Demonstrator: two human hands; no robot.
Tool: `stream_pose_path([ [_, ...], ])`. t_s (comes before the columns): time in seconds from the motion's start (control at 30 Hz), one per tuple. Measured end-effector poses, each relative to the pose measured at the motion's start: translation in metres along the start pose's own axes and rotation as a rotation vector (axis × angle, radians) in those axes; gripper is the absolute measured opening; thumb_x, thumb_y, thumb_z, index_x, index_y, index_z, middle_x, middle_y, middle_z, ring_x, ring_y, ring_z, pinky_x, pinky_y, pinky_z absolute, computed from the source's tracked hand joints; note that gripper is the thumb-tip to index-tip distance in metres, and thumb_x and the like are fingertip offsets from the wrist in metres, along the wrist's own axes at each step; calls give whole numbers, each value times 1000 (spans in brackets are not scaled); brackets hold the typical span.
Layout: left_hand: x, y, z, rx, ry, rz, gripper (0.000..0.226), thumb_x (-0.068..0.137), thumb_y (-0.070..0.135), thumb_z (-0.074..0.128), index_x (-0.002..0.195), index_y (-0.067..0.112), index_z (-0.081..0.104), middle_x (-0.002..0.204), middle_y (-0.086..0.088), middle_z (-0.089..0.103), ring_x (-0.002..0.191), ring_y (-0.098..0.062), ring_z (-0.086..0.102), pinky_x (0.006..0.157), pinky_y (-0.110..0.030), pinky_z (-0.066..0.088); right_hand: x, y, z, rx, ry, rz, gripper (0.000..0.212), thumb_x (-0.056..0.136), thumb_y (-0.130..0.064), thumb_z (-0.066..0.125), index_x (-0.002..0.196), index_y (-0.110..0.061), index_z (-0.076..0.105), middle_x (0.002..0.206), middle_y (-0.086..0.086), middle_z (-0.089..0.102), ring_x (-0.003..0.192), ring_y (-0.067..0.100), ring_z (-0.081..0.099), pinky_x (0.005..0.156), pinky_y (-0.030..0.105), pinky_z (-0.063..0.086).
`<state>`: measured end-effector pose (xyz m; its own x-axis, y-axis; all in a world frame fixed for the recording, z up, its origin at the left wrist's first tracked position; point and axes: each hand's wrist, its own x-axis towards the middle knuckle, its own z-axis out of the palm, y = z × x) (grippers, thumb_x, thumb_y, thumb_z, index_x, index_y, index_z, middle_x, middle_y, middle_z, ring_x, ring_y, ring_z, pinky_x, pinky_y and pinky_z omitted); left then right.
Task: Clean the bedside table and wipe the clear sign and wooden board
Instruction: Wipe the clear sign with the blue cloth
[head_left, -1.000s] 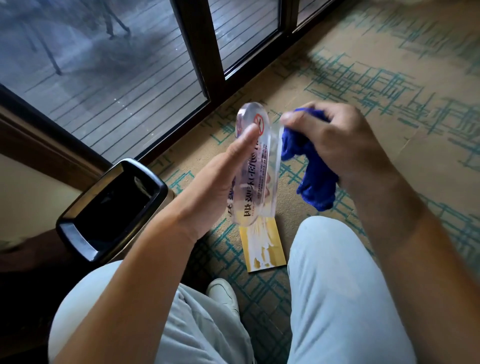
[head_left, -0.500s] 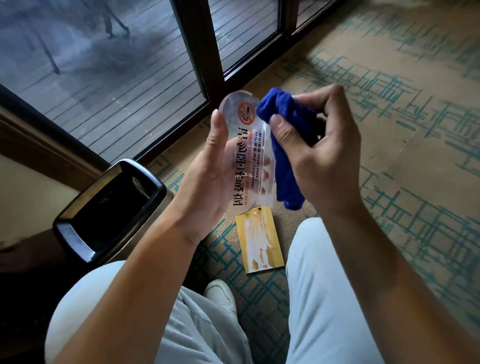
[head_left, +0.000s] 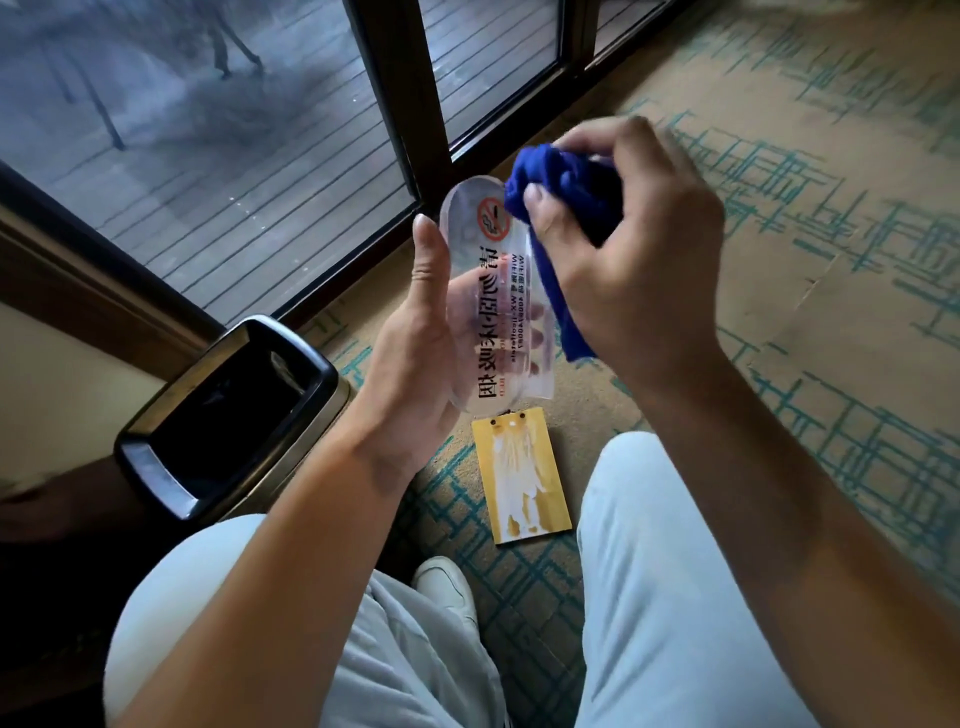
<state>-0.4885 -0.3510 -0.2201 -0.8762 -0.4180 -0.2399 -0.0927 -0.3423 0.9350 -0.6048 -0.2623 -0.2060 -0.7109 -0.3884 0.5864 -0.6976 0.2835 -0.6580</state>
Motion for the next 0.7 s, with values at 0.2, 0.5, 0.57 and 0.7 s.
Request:
stream_pose_path([
  [0.2,2,-2,-5,-7,-3,40,96,102,61,-2,125,-9,60,101,-23,71,87,-30,67,81,-35,54,-35,-13,4,-107,-99,-81,32,87,-35,68,115,-21,72,104,4,63,81,25,66,66,35,54],
  [0.5,7,2,-20,-193,79,45,90,98,70,10,111,0,65,93,-15,67,83,-26,61,80,-35,49,-79,-18,-7,22,-289,-149,37,84,-30,72,119,-19,72,103,4,63,77,23,65,64,38,56],
  [0.57,7,6,-21,-244,77,21,92,97,72,9,113,0,63,94,-15,66,84,-25,61,80,-34,52,-78,-20,-10,96,-303,-146,35,84,-30,73,117,-19,73,103,3,65,80,24,67,67,39,56],
  [0.7,4,4,-7,-211,36,-17,87,99,68,6,118,7,64,100,-12,76,94,-22,72,82,-31,59,-39,-25,-3,62,-197,-142,34,87,-32,71,118,-18,69,109,4,68,92,25,67,78,42,55],
])
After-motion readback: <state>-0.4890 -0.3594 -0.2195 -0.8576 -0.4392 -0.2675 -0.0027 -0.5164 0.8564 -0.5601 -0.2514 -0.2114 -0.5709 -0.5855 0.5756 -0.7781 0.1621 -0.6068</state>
